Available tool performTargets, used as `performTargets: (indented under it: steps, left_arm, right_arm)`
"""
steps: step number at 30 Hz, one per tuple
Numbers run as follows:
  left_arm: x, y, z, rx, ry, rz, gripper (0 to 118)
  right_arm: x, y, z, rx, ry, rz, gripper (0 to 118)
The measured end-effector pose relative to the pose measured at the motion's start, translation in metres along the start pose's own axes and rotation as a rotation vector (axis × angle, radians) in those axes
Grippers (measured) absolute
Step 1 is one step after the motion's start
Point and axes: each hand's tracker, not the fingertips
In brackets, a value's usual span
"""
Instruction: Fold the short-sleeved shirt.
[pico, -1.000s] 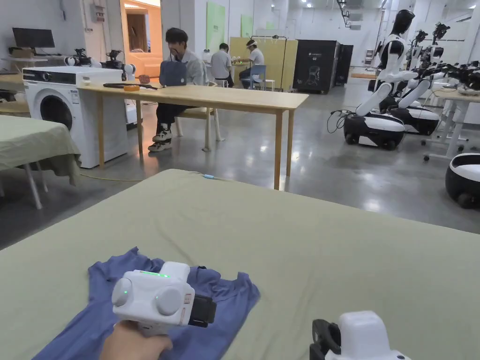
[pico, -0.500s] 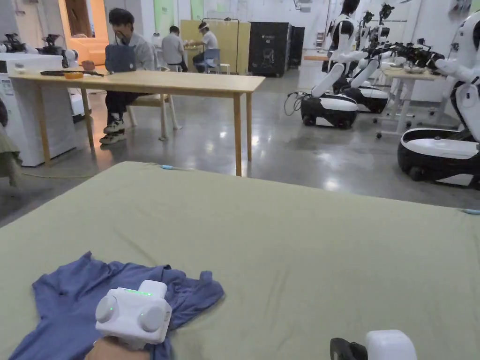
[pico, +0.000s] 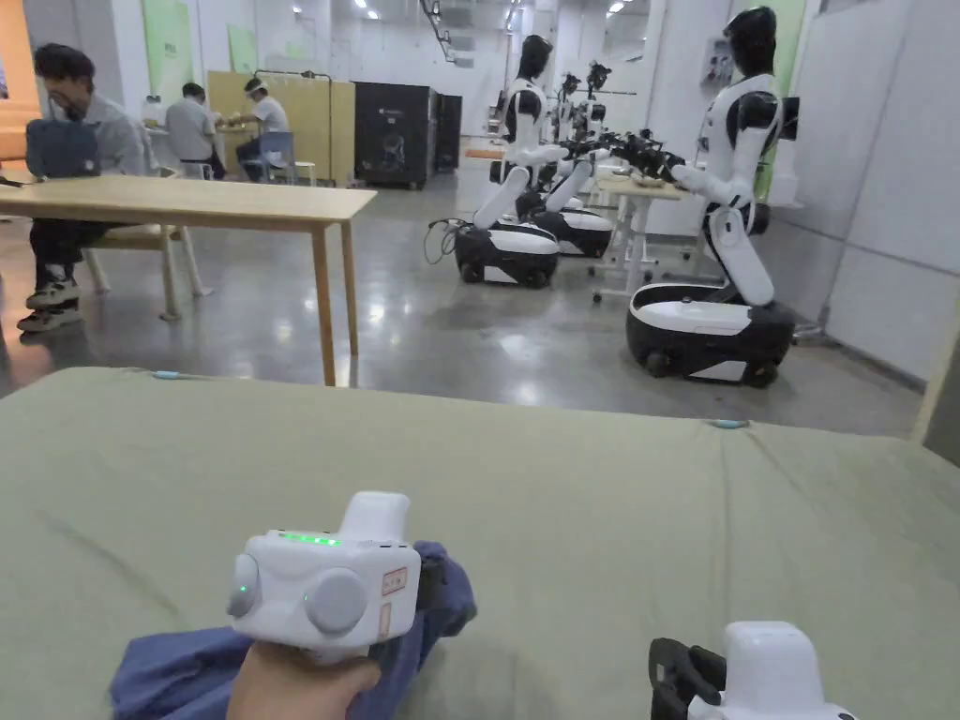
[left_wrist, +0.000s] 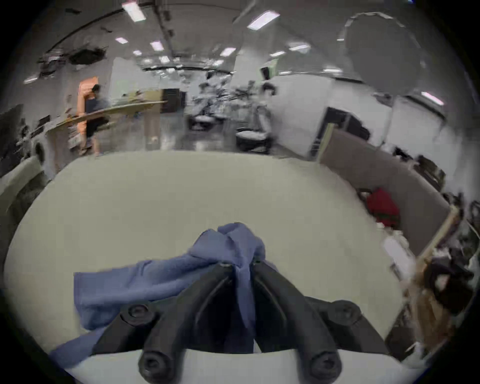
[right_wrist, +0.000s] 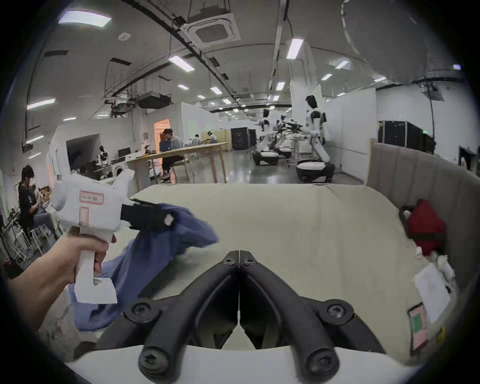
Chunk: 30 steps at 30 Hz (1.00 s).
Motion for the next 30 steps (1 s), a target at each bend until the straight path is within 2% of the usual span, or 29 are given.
performTargets:
  steps: [4, 8, 12, 14, 15, 16, 17, 18, 20, 26, 28, 29, 30]
  left_arm:
    - [0.11, 0.006, -0.031, -0.019, -0.16, -0.1, 1]
    - [0.188, -0.032, -0.101, -0.176, -0.145, -0.238, 1]
    - [0.203, -0.082, -0.157, -0.302, -0.059, -0.224, 1]
    - [0.204, -0.09, -0.158, -0.262, -0.048, -0.207, 9]
    - [0.203, -0.09, -0.154, -0.225, -0.043, -0.207, 23]
    - [0.201, -0.087, -0.147, -0.196, -0.041, -0.214, 77]
    - [0.198, -0.083, -0.137, -0.176, -0.027, -0.207, 113]
    - [0.192, -0.079, -0.122, -0.156, -0.028, -0.174, 118]
    - [0.172, -0.068, -0.075, -0.054, -0.067, -0.115, 115]
    - [0.089, -0.074, 0.086, 0.1, 0.101, -0.035, 116]
    - [0.063, -0.085, 0.126, 0.123, 0.206, -0.015, 115]
    - [0.053, -0.091, 0.14, 0.132, 0.258, -0.016, 108]
    - [0.044, -0.097, 0.154, 0.144, 0.299, -0.026, 91]
  right_arm:
    - [0.045, -0.002, 0.022, 0.004, -0.069, -0.011, 1]
    - [0.089, -0.011, 0.033, -0.022, -0.136, -0.021, 1]
    - [0.121, -0.023, 0.034, -0.049, -0.174, -0.021, 1]
    - [0.129, -0.026, 0.032, -0.055, -0.181, -0.023, 1]
    - [0.132, -0.027, 0.032, -0.057, -0.181, -0.024, 1]
    - [0.133, -0.027, 0.031, -0.059, -0.179, -0.026, 1]
    - [0.134, -0.026, 0.031, -0.063, -0.174, -0.029, 1]
    - [0.132, -0.026, 0.031, -0.063, -0.171, -0.032, 1]
    - [0.128, -0.025, 0.032, -0.055, -0.162, -0.032, 1]
    - [0.097, -0.027, 0.026, -0.025, -0.117, -0.021, 1]
    - [0.082, -0.03, 0.023, -0.001, -0.11, -0.005, 1]
    - [0.075, -0.033, 0.022, 0.013, -0.104, -0.005, 1]
    - [0.068, -0.034, 0.022, 0.019, -0.098, -0.013, 1]
